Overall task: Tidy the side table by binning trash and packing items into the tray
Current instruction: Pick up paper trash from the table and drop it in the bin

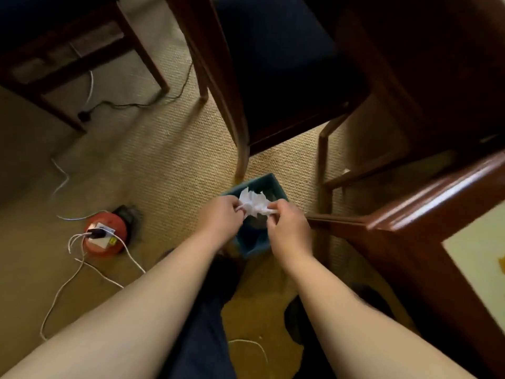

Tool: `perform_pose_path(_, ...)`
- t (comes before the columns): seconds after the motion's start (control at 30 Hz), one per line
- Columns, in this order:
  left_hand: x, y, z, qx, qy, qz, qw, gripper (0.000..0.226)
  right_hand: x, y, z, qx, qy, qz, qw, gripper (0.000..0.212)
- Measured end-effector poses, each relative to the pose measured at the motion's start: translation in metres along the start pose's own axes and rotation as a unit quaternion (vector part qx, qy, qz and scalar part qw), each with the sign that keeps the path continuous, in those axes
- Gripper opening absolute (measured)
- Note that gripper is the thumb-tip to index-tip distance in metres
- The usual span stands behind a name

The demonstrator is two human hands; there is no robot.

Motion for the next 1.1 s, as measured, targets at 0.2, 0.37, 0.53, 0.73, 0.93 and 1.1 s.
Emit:
perform_pose_path(0.2, 0.046, 0.082, 0.031, -0.028, -0.024, 0.061, 0.997, 0.017, 0.052, 0.055, -0.04, -0.009, 0.029, 0.044, 0.999, 0.025)
perform_pose_path(0.37, 0.035, 0.1, 0.038, -0.039, -0.024, 0.125, 0.991, 0.066, 0.038, 0.078, -0.043, -0.048, 0.058, 0.218, 0.973, 0.058)
perform_pose_path(0.53, -0.026, 0.042, 0.002, -0.086, 0.023, 0.106, 0.99, 0.04, -0.028, 0.014, 0.008, 0.026, 0.016, 0.183, 0.983, 0.055)
perform_pose_path(0.73, -0.144, -0.094, -0.114, -0.184, 0.106, -0.031, 0.977, 0.007, -0.143, -0.161, 0.116, 0.021, -0.175, -0.016, 0.984, 0.033)
perform_pose_path(0.93, -0.253, -0.146, -0.264, -0.221, 0.265, -0.047, 0.937, 0.007, -0.246, -0.356, 0.098, 0.026, -0.209, -0.276, 0.938, 0.027)
perform_pose_path(1.1, -0.312, -0.11, -0.389, -0.187, 0.377, -0.022, 0.907, 0.005, -0.318, -0.474, -0.003, 0.033, -0.093, -0.406, 0.908, 0.026)
Point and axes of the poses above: each hand's wrist, its own x-axis towards the middle knuckle, its own y-axis out of the palm, z = x × y, the point moved 10 cm from there along x, towards the middle knuckle, and after that the axes turned 4 degrees about z, right-handed, at the moved point
